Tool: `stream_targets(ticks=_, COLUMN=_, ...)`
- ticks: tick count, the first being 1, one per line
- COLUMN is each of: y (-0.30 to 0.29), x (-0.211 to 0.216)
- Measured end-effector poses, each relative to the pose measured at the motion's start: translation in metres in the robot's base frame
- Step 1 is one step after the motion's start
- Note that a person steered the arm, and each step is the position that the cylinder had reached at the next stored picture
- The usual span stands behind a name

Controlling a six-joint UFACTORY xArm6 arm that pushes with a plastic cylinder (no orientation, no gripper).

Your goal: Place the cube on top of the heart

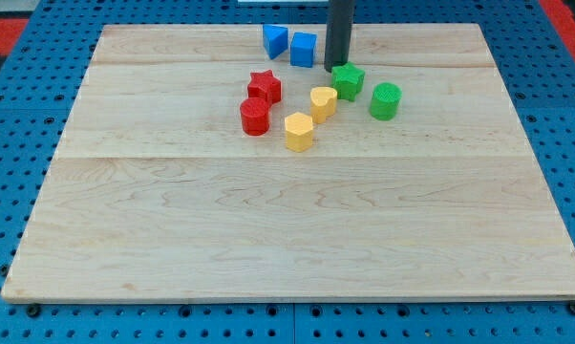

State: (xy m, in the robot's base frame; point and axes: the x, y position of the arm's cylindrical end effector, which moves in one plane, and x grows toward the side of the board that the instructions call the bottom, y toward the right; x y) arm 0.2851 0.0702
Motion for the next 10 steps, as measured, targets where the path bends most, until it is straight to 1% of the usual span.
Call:
stream_targets(ticks=1, y=0.004, x=-0.007)
stream_targets(ticks=3, y=0.004, x=-0.064)
stream_targets(ticks=4, y=-0.004, x=-0.07)
stream_targets(ticks=7, y=-0.057, x=-0.069)
stream_targets(ticks=8, y=-0.065, x=-0.066)
stream_targets(ticks=10, y=-0.063, x=-0.041)
